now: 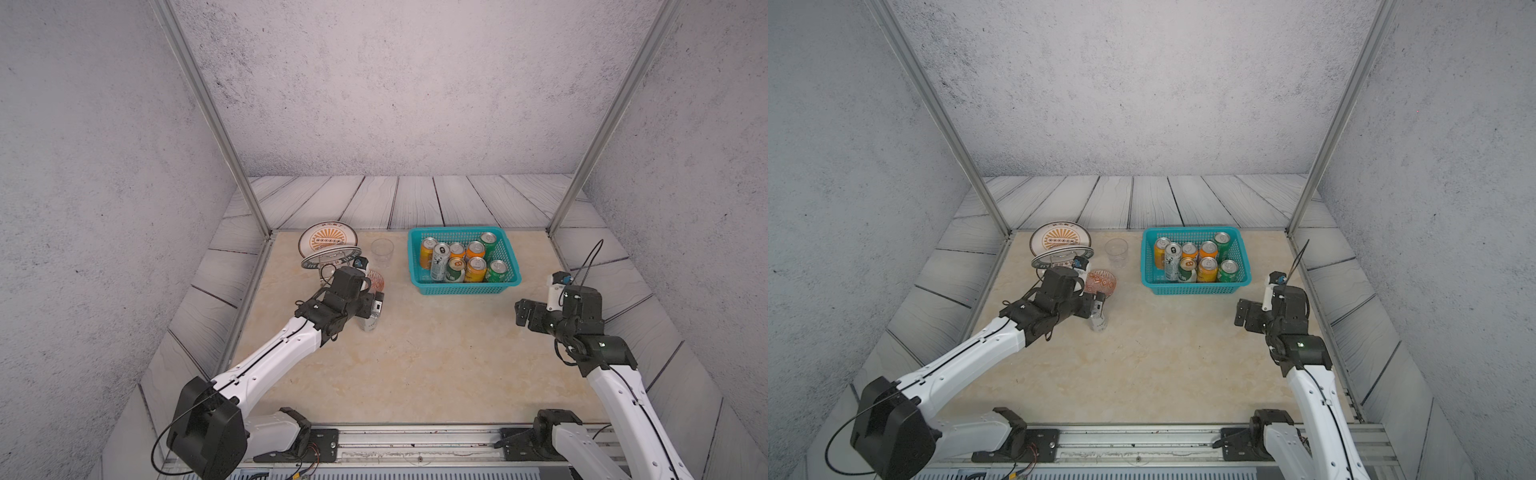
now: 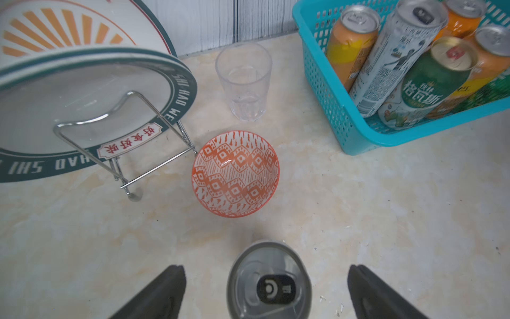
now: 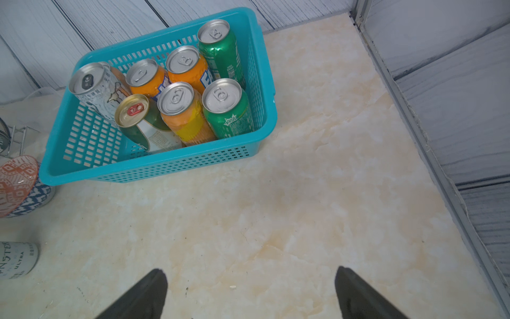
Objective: Take out the drinks from the basket
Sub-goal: Place the drink at the center of the board, then pick up the drink from the basket.
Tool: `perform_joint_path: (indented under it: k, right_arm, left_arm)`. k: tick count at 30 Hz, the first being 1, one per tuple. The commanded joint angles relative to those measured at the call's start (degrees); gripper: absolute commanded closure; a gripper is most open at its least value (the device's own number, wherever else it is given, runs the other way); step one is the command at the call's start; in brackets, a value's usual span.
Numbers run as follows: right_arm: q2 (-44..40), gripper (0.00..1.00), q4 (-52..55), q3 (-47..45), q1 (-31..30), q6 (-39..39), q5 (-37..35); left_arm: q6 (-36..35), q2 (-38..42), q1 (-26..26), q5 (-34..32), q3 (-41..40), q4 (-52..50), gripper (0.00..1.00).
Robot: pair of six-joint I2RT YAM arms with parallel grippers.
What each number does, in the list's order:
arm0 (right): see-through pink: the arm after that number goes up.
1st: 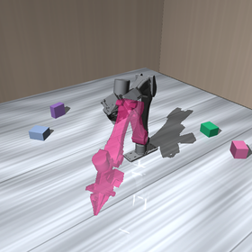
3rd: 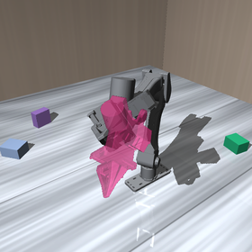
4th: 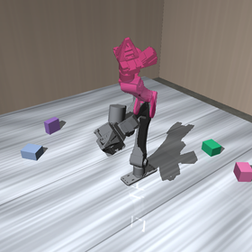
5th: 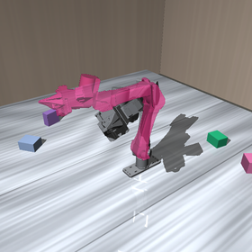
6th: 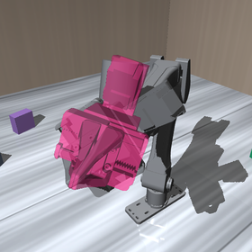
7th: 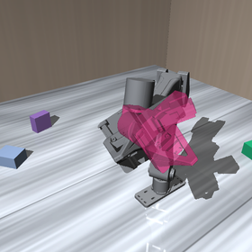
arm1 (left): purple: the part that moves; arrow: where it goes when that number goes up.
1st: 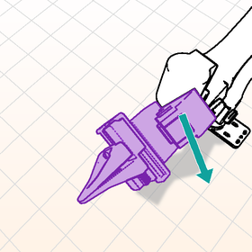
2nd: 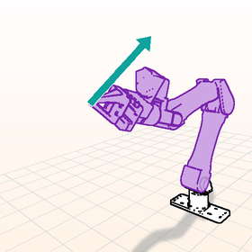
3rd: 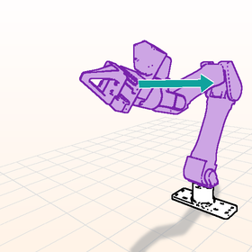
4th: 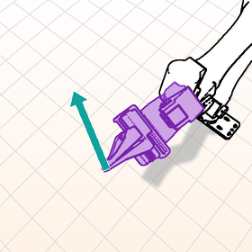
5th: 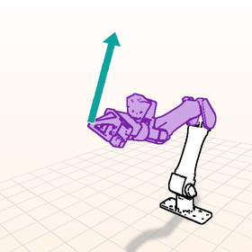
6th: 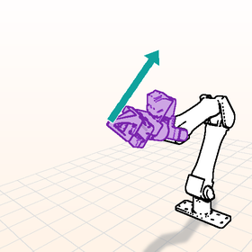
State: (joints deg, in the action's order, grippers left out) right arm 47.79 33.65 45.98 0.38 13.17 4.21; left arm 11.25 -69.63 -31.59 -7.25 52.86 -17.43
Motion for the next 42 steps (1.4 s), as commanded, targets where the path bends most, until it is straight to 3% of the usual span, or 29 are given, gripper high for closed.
perform_joint_path:
  k: [1,9,18,27,42]
  right_arm:
    - [1.9,0.01,-1.4,3.2,-0.3,-0.4,2.3]
    - [11.0,0.00,-5.9,9.8,-1.0,0.1,6.0]
    - [26.8,0.01,-7.7,22.4,-8.3,-2.2,4.0]
    - [44.4,0.01,-6.9,38.3,-17.1,-6.5,-0.6]
    - [65.9,0.04,-1.6,57.0,-22.9,-10.8,-1.6]
  left_arm:
    - [-0.9,3.9,1.2,0.8,0.8,-0.5,0.01]
    - [0.6,9.4,4.3,4.6,2.7,-3.5,0.01]
    - [-2.1,14.1,5.6,3.1,0.9,-4.2,0.01]
    - [-1.7,15.0,6.0,2.0,-0.3,-4.9,0.01]
    - [-1.5,12.6,6.1,2.9,-0.7,-4.4,0.01]
